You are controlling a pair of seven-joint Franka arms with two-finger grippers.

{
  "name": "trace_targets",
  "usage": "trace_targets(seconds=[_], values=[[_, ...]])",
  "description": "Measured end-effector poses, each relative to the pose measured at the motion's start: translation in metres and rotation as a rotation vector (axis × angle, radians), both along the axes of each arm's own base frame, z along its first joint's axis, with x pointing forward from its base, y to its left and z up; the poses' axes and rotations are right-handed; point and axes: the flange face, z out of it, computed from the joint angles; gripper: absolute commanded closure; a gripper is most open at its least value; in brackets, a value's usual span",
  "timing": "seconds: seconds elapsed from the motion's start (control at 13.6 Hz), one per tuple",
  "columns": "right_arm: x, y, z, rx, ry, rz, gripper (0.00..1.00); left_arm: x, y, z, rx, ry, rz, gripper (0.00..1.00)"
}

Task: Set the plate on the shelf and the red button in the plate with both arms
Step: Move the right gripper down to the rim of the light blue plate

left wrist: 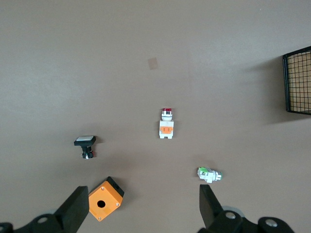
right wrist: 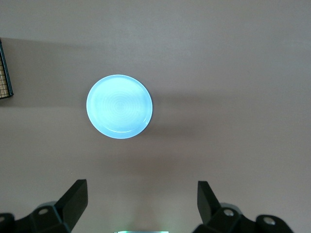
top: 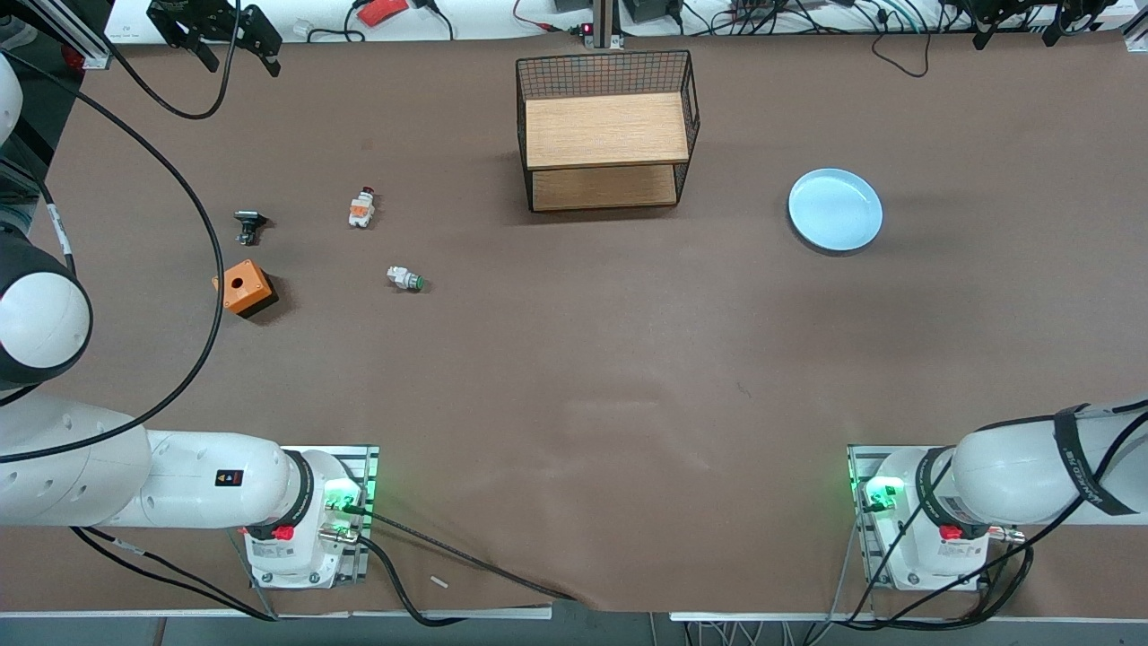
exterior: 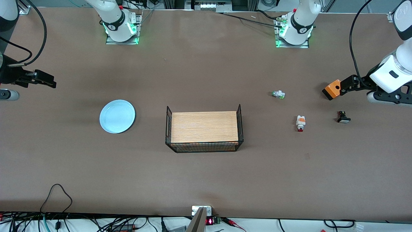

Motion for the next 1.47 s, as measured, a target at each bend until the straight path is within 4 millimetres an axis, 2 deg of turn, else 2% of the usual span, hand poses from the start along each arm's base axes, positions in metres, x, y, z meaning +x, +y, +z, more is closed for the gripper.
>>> trace_targets(seconds=[0.51,0.66,0.73,0.95,1.1,1.32,1.47], values=[[-0.002,0.001,0.002,0.008,0.001,-0.001,0.0,0.0,0.0,0.0,0.0,0.0,-0.001,0.0],[0.004,0.001,-0.008,0.008,-0.004,0.0,0.0,0.0,0.0,0.0,0.0,0.0,-0.001,0.0],[0.009,0.001,-0.021,0.008,-0.004,0.002,0.0,0.0,0.0,0.0,0.0,0.0,-0.001,0.0],[0.031,0.006,-0.082,0.007,-0.015,0.013,0.0,0.0,0.0,0.0,0.0,0.0,-0.002,0.0],[0.037,0.007,-0.129,0.007,-0.005,0.017,0.0,0.0,0.0,0.0,0.0,0.0,-0.002,0.0],[0.036,0.007,-0.212,0.008,-0.01,0.021,0.0,0.0,0.0,0.0,0.0,0.0,-0.002,0.0],[0.02,0.007,-0.275,0.009,-0.069,0.024,0.0,0.0,0.0,0.0,0.0,0.0,-0.002,0.0]])
